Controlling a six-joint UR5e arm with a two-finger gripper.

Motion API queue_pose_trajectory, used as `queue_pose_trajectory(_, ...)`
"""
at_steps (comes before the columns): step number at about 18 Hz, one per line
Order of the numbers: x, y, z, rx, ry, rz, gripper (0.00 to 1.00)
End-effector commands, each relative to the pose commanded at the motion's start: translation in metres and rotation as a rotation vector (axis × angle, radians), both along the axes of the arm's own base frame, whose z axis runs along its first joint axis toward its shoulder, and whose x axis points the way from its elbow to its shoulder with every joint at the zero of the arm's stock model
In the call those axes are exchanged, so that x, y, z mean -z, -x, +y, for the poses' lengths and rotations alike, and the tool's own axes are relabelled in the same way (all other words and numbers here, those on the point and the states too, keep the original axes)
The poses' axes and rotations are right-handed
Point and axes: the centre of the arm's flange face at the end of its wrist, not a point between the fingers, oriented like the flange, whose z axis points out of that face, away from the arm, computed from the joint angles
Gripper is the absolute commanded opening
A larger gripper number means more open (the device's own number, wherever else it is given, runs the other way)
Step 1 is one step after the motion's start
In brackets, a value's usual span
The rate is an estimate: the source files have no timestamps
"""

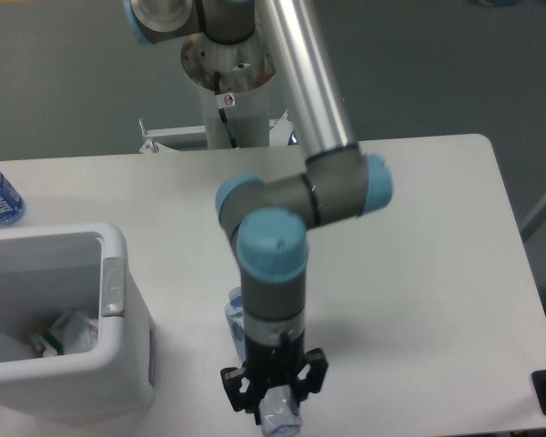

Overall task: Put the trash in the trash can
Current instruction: 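Carry the bottle over the trash bin and lower it in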

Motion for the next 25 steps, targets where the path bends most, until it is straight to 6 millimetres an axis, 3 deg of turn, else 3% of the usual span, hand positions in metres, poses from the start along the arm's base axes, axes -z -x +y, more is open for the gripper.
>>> queue_pose_trajectory(4,-0.093,-0.006,-0.022,0.005,-0.133,0.075,0.58)
queue_pose_trajectory(6,-0.120,-0.021,-0.029,0.026,-0.174,0.093,0.58)
queue_pose_trajectory(8,-0.133,-0.036,-0.029,0.049,-0.194,0.096,0.58)
queue_pose_trajectory(13,-0.133,-0.121,0.015,0.184,-0.205,0.087,0.58)
queue_pose_trajectory(17,-0.129,-0.170,0.035,0.254,-0.200,0.077,0.60)
queue_pose_trajectory(19,-0.123,-0.187,0.042,0.283,-0.192,0.071,0.60)
queue_pose_trajectory(25,-0.090,-0.208,0.070,0.339,-0.180,0.070,0.60)
